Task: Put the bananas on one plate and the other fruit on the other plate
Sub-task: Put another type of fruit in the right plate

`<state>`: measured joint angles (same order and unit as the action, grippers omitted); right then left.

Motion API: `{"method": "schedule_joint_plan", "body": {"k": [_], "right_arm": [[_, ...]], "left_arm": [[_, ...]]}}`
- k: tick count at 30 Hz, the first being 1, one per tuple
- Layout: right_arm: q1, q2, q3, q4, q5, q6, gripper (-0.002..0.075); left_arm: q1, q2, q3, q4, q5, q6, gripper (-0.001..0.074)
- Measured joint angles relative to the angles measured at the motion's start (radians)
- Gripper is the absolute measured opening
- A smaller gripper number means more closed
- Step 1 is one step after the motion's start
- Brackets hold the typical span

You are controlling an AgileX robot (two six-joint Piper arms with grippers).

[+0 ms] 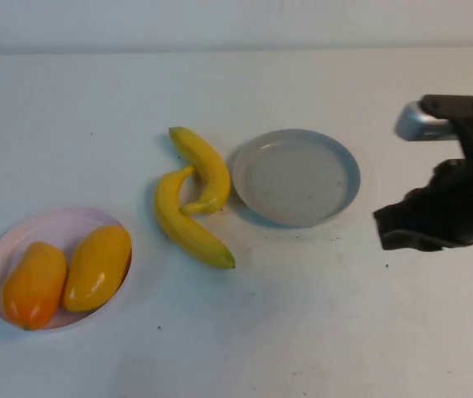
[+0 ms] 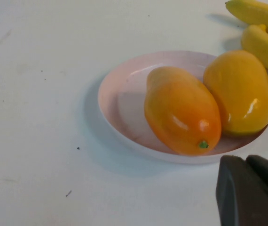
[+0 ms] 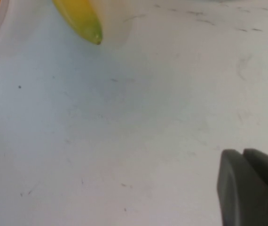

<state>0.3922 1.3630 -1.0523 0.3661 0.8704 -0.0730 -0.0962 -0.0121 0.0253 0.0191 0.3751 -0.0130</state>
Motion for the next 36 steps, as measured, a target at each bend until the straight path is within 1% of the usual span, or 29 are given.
{"method": "schedule_joint_plan", "body": {"k": [3,9,14,16,19,24,26,30,36], "right_arm": [[0.08,0.096,-0.091,-0.04,0.004,0.013,-0.0017],[0.218,0.298,-0.314,-0.131,0.073,0.013,-0.0017],[0.295,0.459,-0.505,-0.184,0.118,0.011,-0.0001],[0.309,0.521,-0.585,-0.197,0.146,-0.012,0.0029],[0.326,0.62,-0.716,-0.197,0.196,-0.045,0.0118],[0.328,0.76,-0.887,-0.197,0.25,-0.062,0.0368],[0.328,0.803,-0.936,-0.194,0.265,-0.082,0.0428],[0.328,0.886,-1.015,-0.188,0.277,-0.11,0.0468],[0.328,0.964,-1.071,-0.186,0.28,-0.127,0.0475]], "left_arm": [[0.0,0.0,0.0,0.0,0.0,0.0,-0.0004],[0.0,0.0,0.0,0.0,0.0,-0.002,-0.0004],[0.0,0.0,0.0,0.0,0.0,-0.002,-0.0004],[0.0,0.0,0.0,0.0,0.0,-0.002,-0.0004],[0.0,0.0,0.0,0.0,0.0,-0.002,-0.0004],[0.0,0.0,0.0,0.0,0.0,-0.002,-0.0004],[0.0,0.0,0.0,0.0,0.0,-0.002,-0.0004],[0.0,0.0,0.0,0.0,0.0,-0.002,-0.0004],[0.0,0.0,0.0,0.0,0.0,-0.002,-0.0004]]}}
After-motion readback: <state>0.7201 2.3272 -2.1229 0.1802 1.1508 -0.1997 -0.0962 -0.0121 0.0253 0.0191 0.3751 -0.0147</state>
